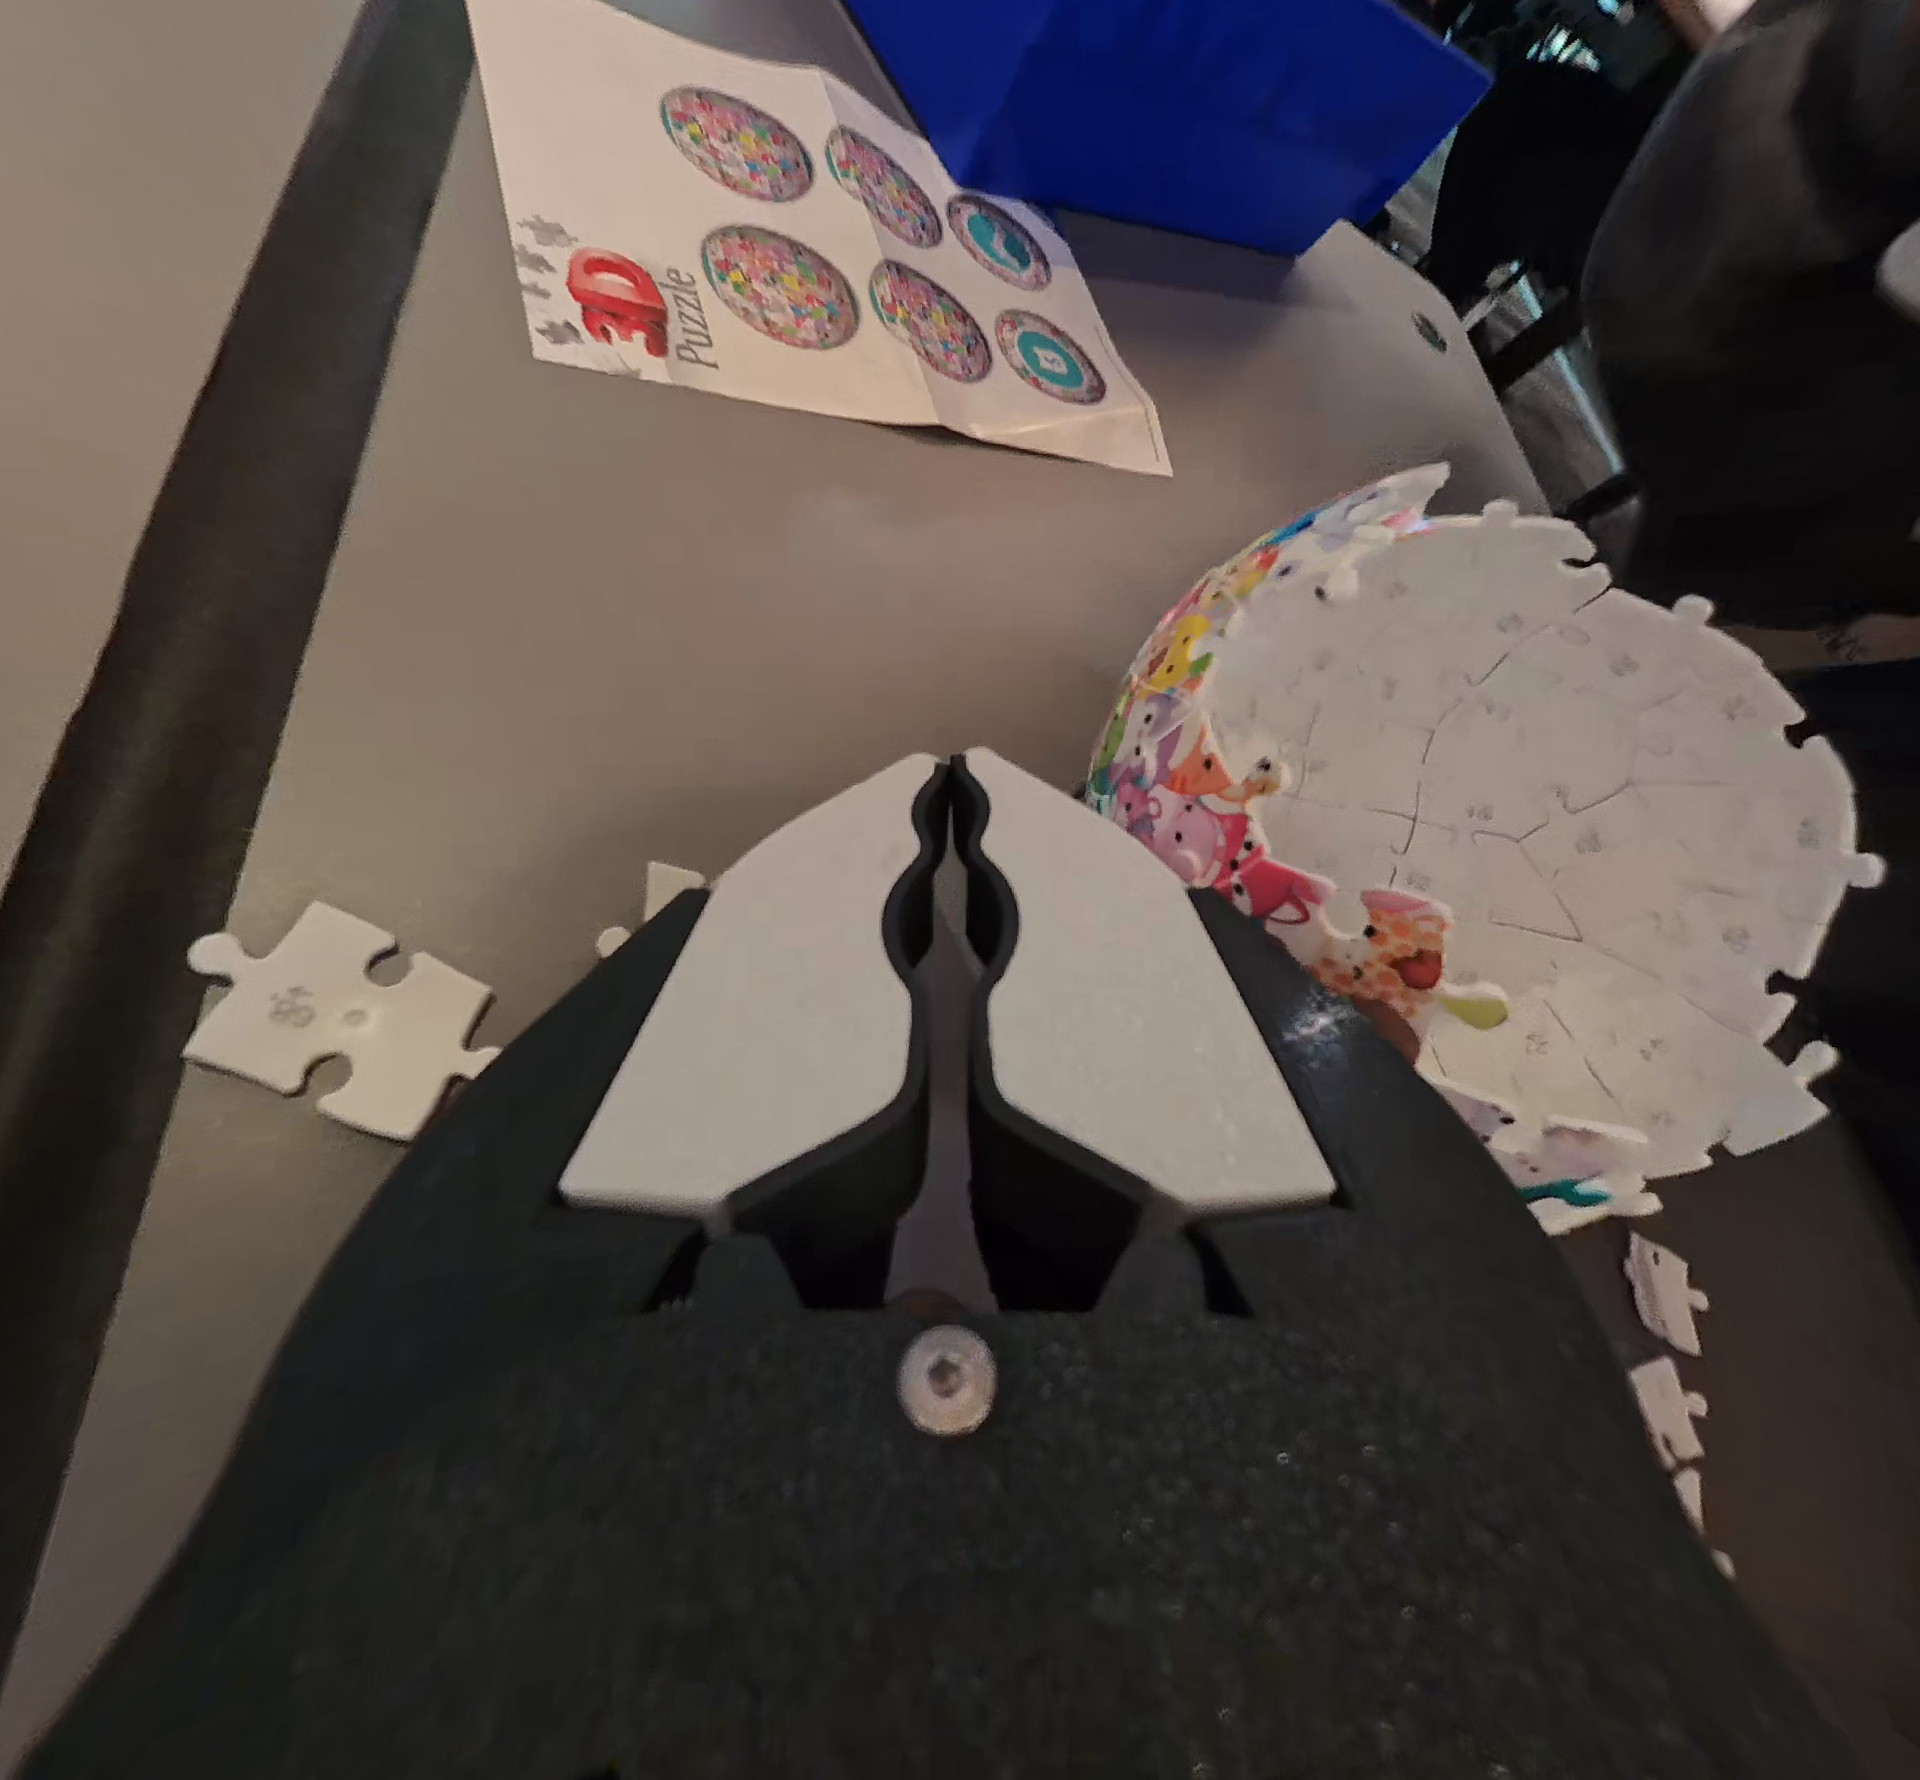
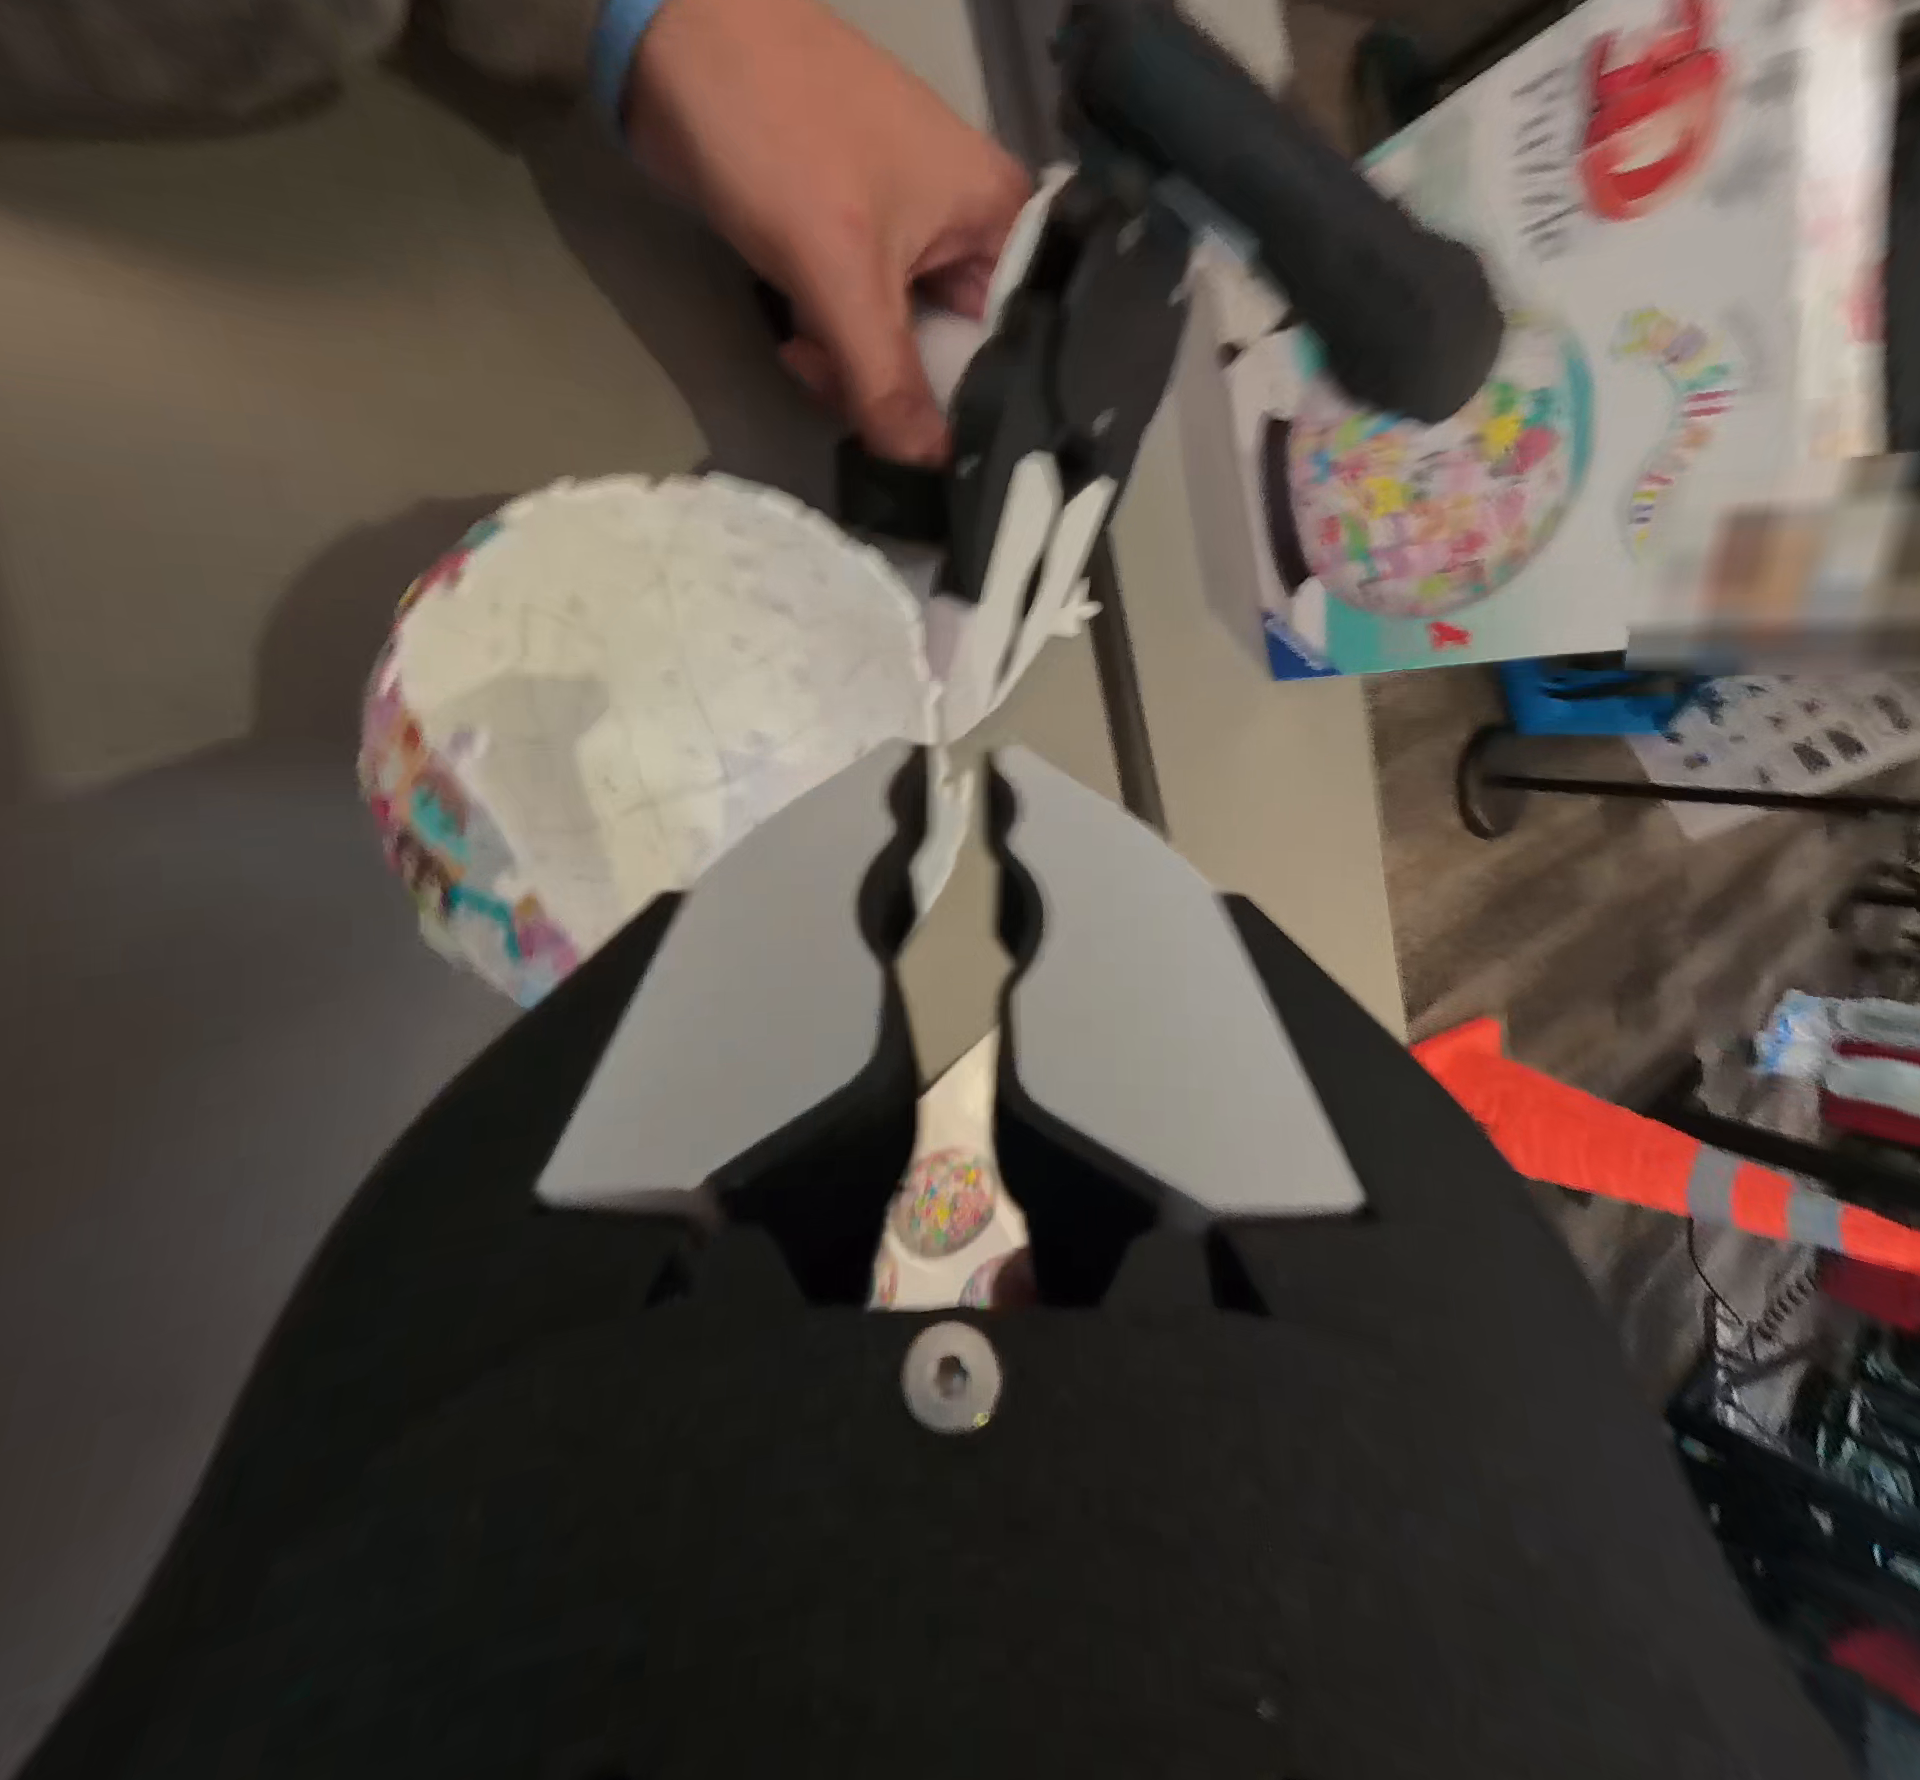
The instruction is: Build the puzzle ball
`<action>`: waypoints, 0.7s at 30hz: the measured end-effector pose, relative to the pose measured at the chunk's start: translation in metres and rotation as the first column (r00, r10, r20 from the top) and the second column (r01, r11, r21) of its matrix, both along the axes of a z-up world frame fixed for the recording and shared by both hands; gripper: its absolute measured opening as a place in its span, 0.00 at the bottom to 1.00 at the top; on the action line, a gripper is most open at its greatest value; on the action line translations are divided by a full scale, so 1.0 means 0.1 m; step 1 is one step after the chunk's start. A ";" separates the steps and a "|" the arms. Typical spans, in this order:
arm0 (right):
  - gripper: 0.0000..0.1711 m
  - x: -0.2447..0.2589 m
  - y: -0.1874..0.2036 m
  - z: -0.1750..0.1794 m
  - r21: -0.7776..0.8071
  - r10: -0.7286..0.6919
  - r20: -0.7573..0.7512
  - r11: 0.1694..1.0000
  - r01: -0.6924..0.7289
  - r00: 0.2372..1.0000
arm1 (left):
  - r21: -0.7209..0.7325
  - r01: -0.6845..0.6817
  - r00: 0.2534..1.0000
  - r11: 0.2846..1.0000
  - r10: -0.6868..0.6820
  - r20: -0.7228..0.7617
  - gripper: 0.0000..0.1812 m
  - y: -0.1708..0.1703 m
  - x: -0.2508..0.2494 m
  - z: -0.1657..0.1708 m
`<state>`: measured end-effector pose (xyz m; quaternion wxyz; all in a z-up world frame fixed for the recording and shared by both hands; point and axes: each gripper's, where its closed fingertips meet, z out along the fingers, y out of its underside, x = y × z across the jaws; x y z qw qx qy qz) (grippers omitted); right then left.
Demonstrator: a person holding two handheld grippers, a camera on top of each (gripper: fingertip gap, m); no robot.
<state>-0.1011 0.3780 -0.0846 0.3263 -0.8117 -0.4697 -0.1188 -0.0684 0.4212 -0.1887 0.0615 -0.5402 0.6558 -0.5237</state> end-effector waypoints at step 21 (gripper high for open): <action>0.14 0.18 0.26 -0.69 -0.544 0.097 0.341 0.831 0.112 0.935 | 0.087 -0.212 0.959 0.973 0.190 0.208 0.00 0.40 0.02 0.23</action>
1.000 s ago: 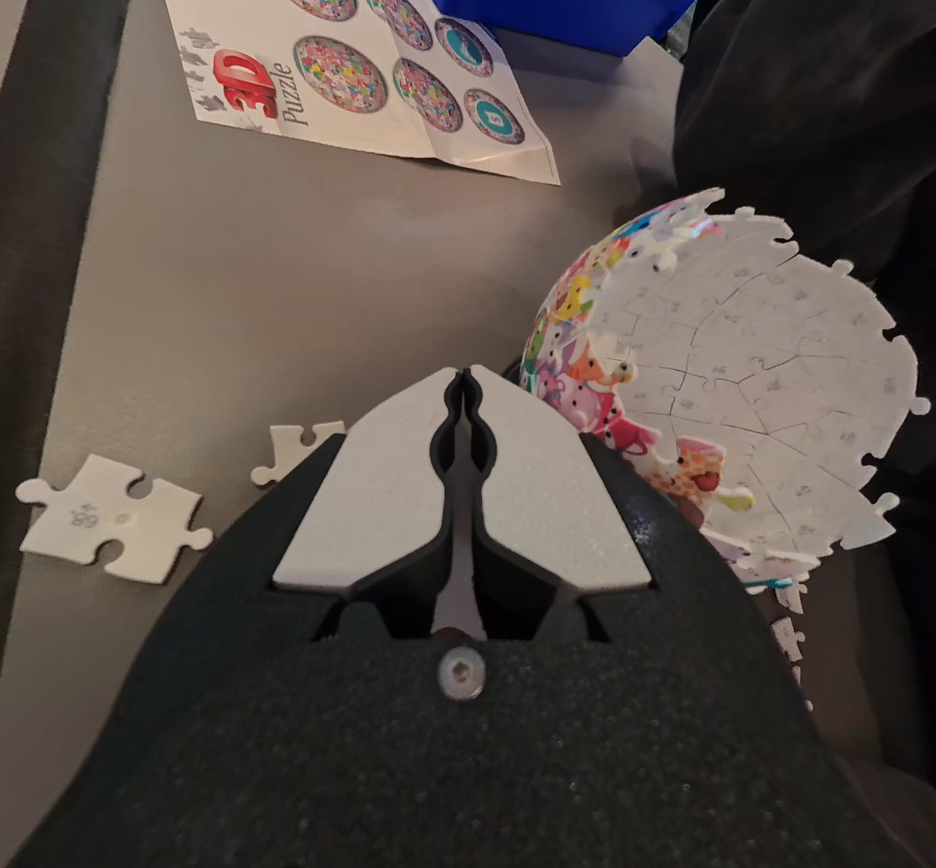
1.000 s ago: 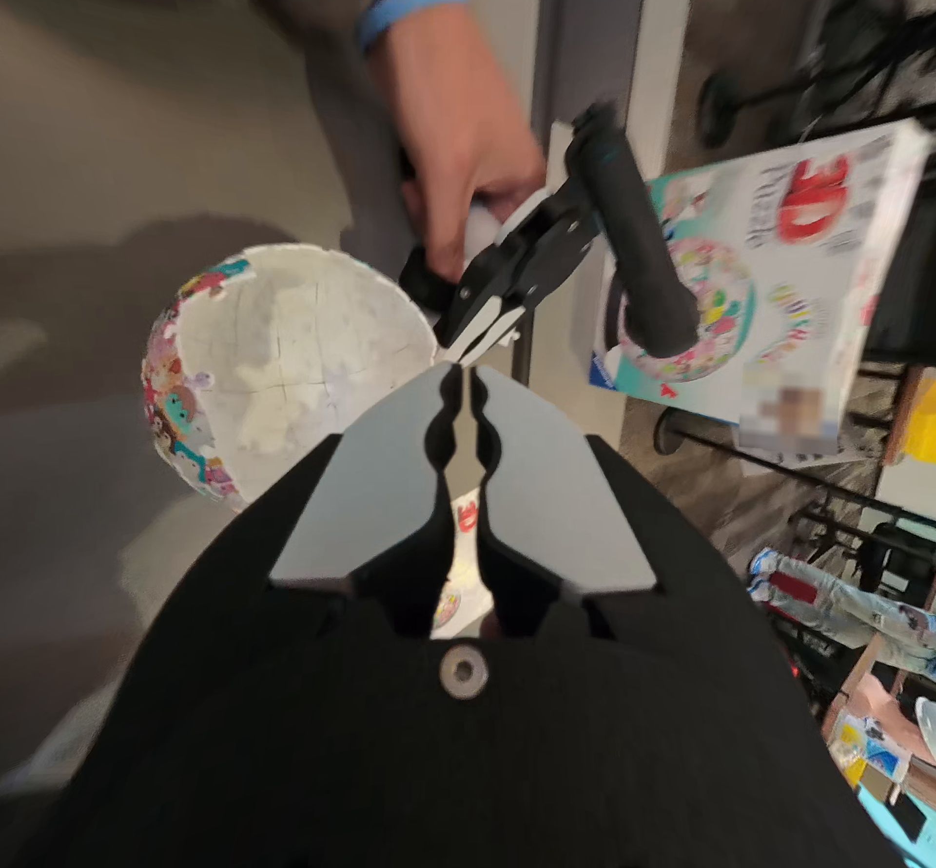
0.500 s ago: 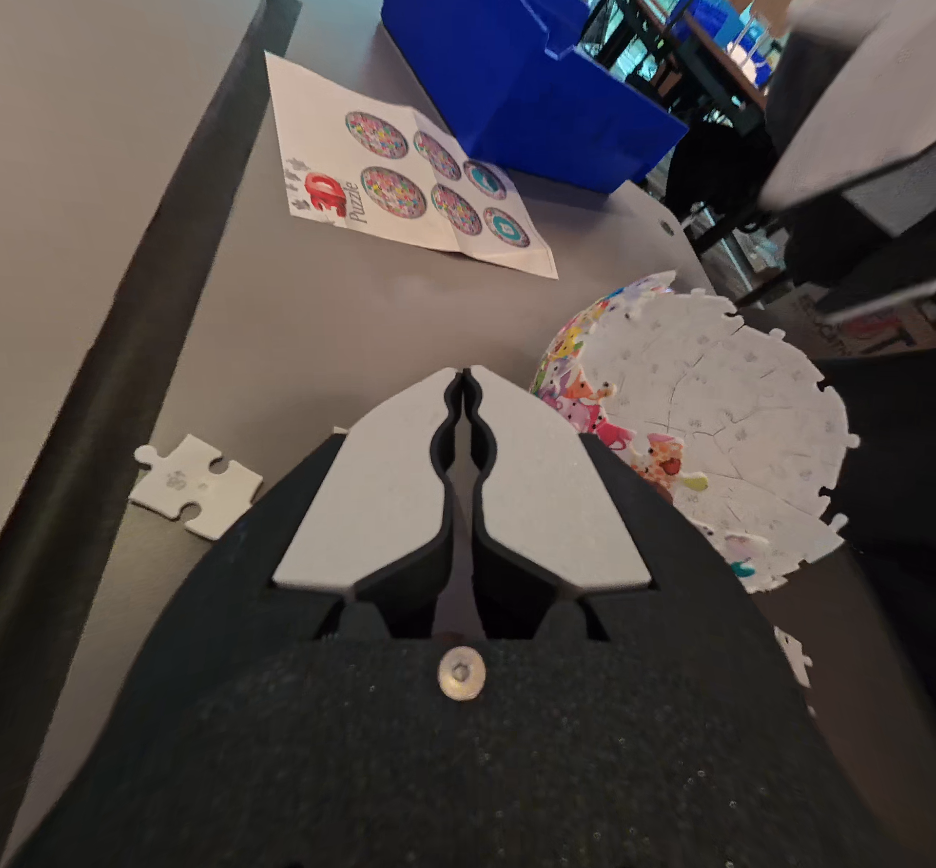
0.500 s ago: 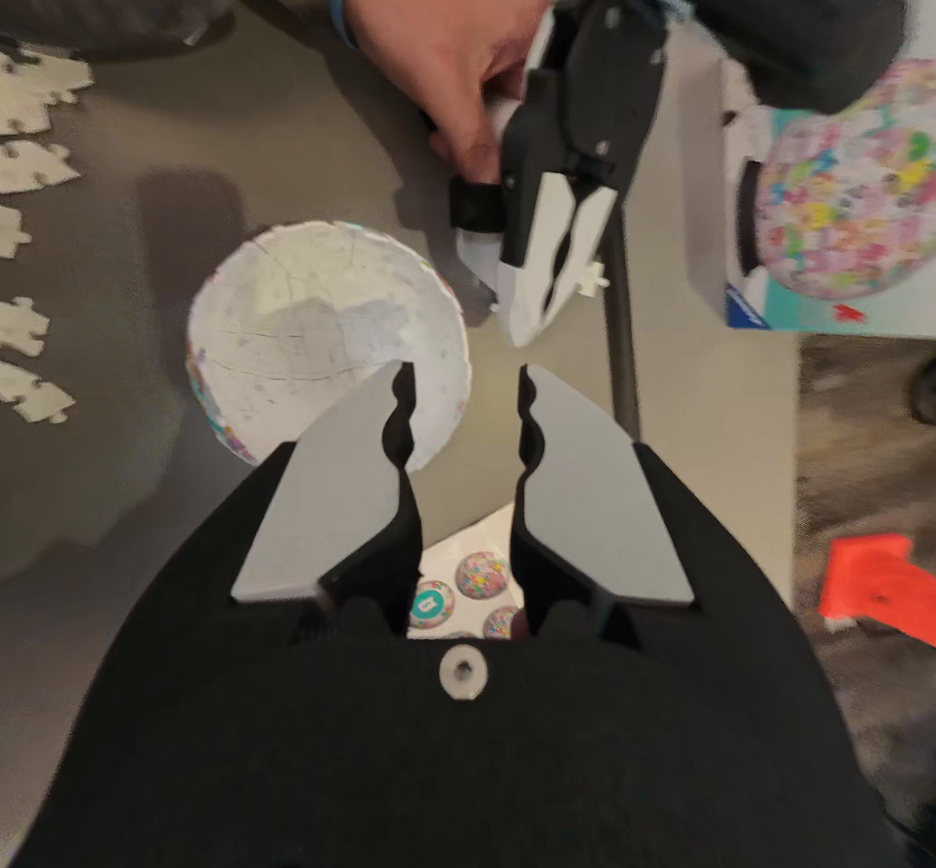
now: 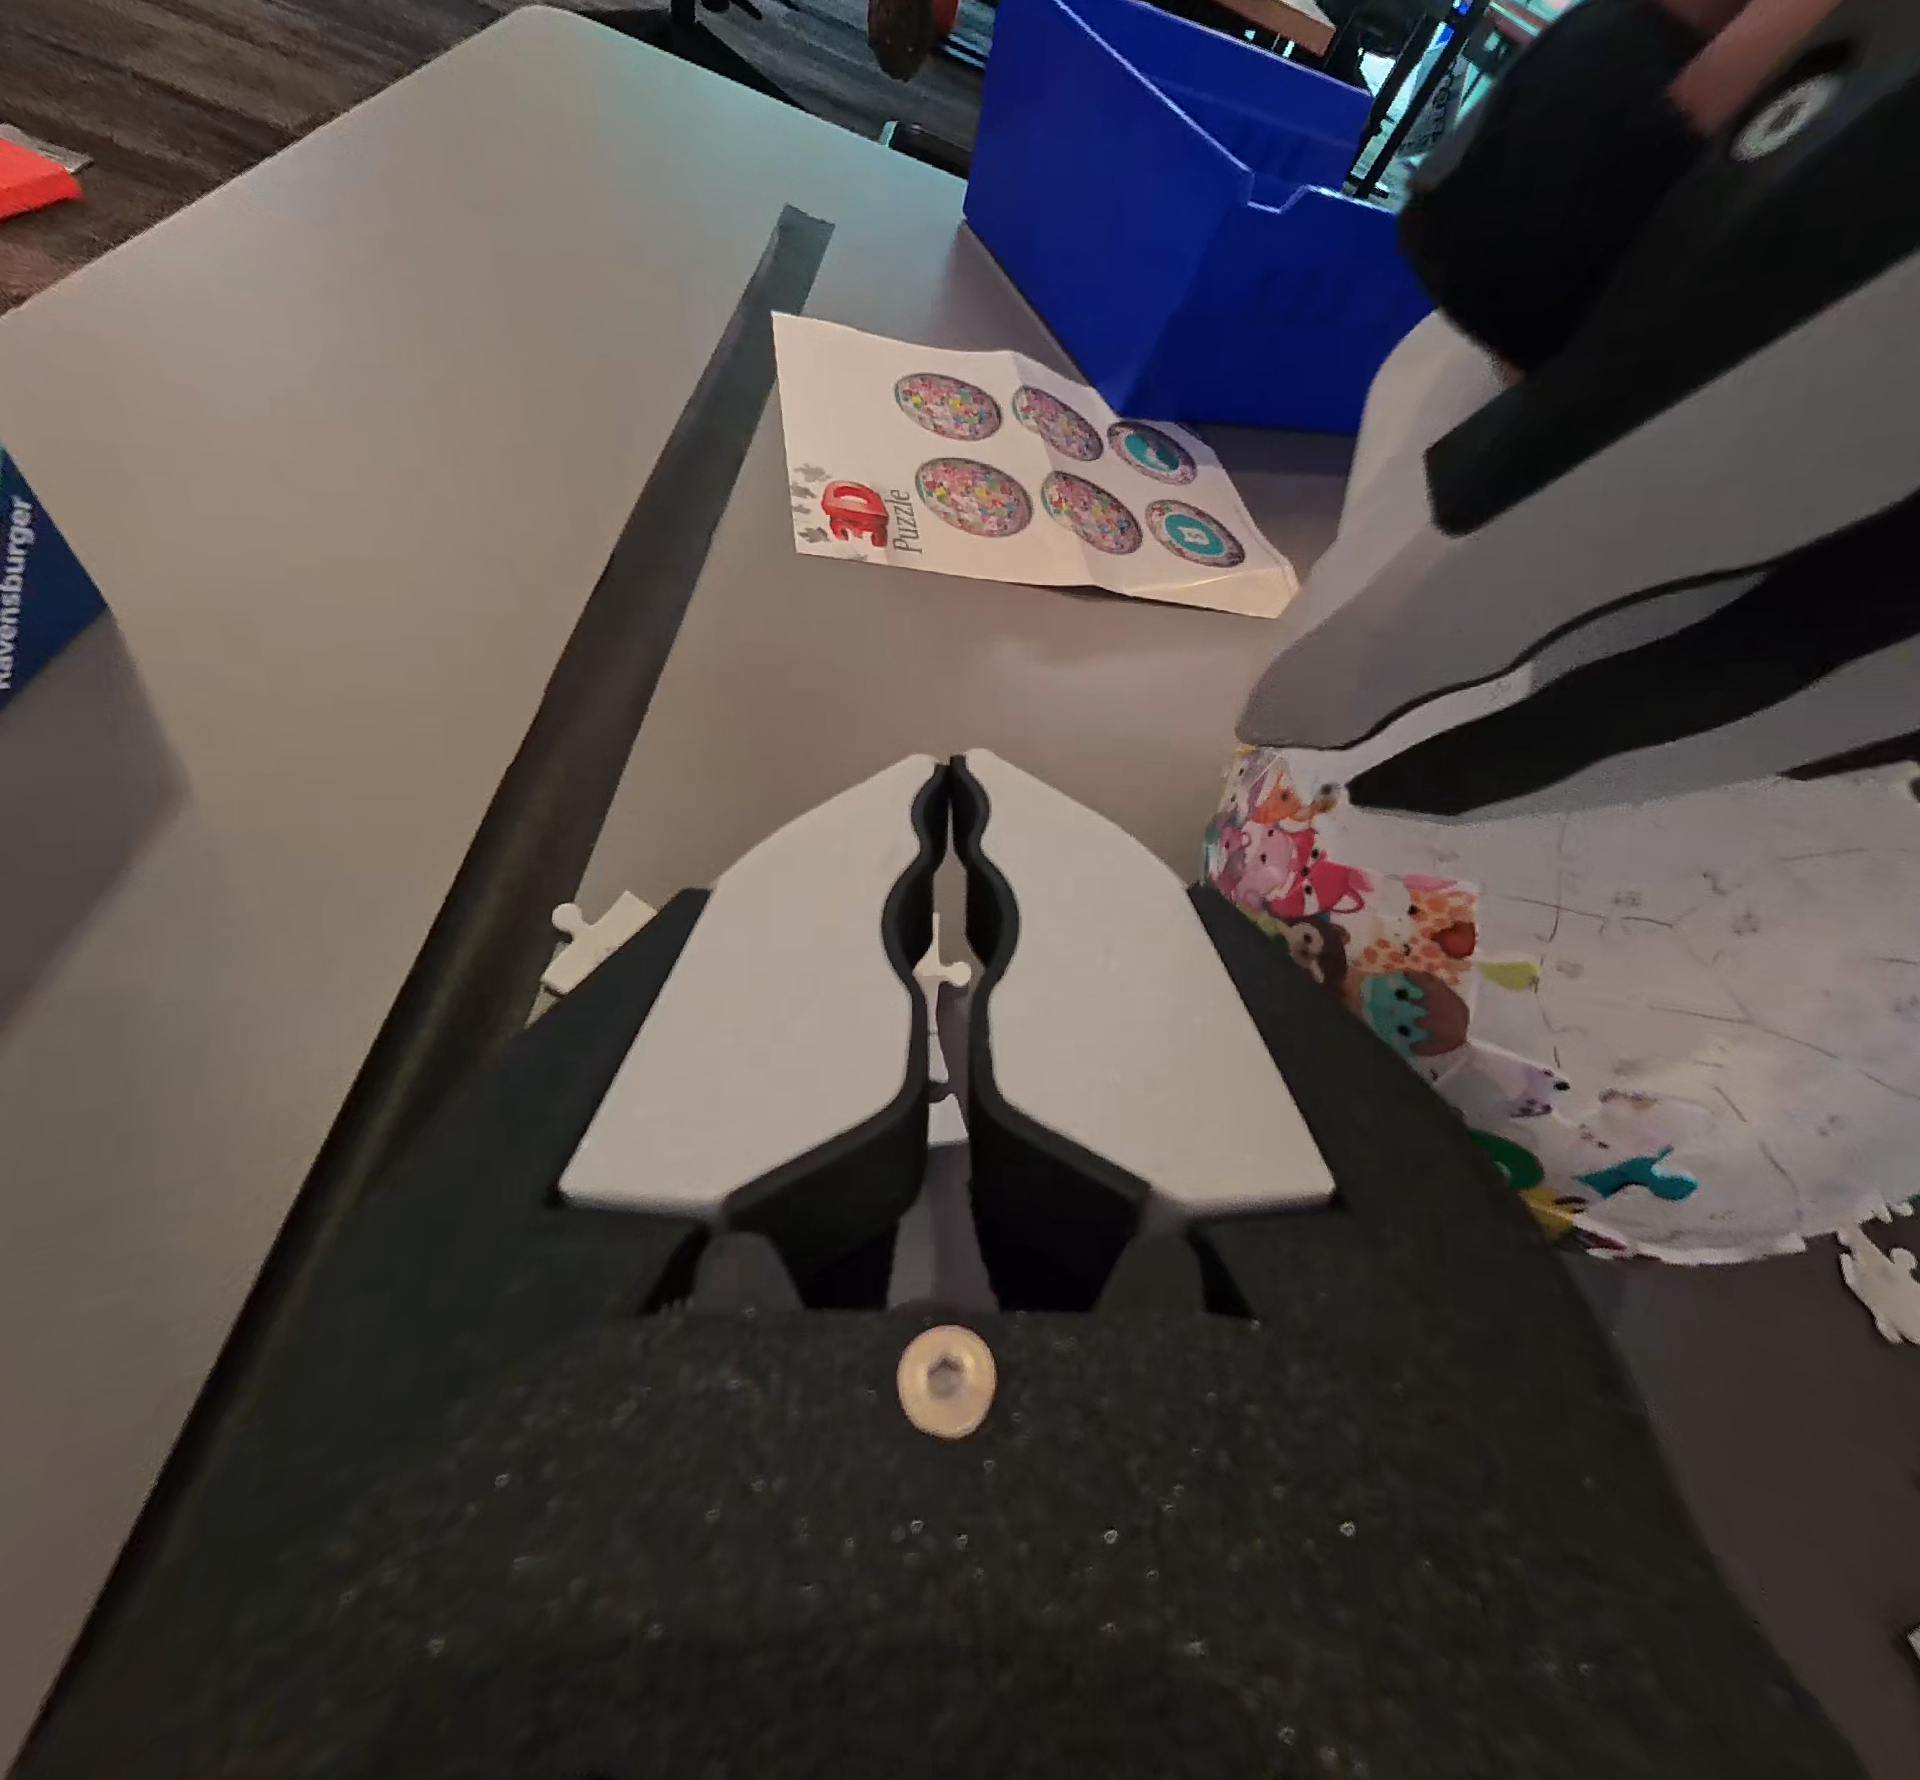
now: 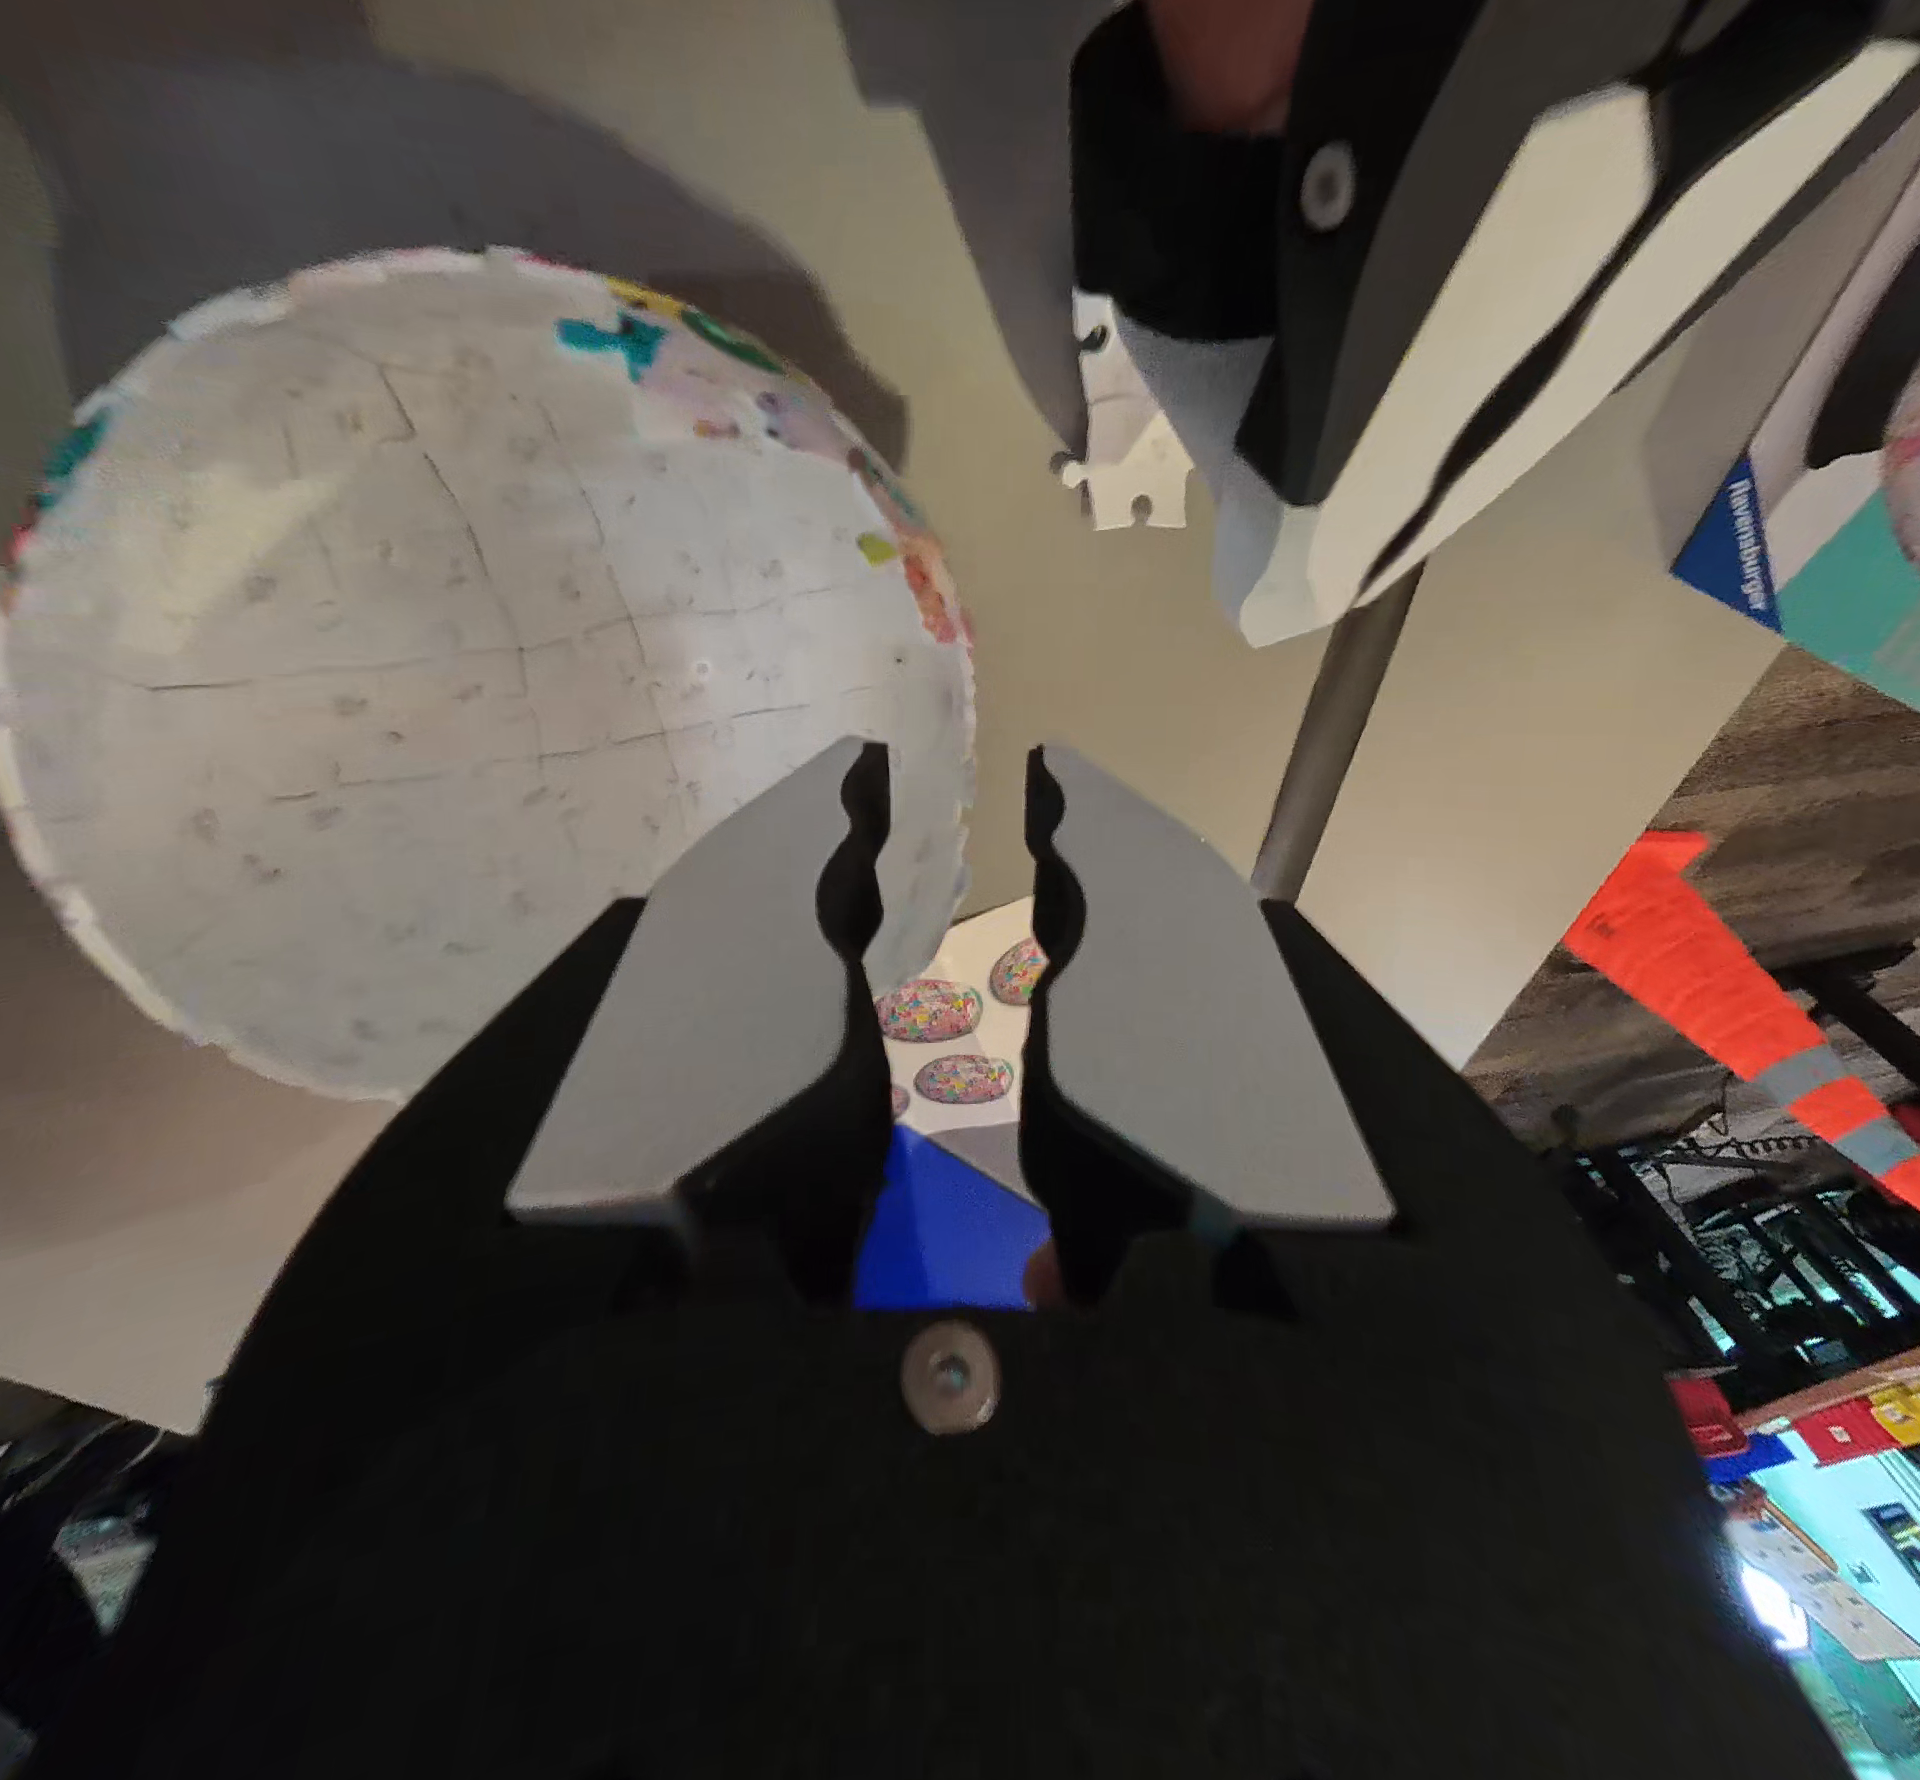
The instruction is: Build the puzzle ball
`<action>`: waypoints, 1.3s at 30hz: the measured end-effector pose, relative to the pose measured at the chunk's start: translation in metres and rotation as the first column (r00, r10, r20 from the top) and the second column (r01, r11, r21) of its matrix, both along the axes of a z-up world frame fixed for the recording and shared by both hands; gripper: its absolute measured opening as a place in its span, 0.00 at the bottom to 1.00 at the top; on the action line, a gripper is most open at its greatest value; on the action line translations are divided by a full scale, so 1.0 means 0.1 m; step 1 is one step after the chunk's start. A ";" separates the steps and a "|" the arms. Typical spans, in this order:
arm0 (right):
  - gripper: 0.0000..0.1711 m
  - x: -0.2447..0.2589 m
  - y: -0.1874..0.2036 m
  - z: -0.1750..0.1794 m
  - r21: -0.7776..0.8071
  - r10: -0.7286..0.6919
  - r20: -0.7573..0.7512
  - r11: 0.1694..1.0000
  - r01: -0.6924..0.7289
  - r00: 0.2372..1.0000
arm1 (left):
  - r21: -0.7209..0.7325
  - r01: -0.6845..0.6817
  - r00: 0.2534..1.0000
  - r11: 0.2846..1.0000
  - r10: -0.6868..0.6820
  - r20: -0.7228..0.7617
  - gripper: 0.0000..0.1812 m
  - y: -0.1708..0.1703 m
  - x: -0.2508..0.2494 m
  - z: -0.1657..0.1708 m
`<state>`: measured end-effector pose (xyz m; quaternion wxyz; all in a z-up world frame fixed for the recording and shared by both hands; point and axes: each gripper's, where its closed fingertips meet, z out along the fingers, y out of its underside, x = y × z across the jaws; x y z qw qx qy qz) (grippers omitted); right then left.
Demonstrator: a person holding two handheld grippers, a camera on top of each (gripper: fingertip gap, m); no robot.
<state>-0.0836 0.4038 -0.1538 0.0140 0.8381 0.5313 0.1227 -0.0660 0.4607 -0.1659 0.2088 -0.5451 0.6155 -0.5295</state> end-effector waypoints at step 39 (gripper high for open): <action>0.03 -0.02 0.03 -0.20 -0.144 0.067 0.024 0.988 -0.062 0.997 | -0.030 0.012 1.000 0.999 -0.013 -0.018 0.00 0.00 0.00 -0.02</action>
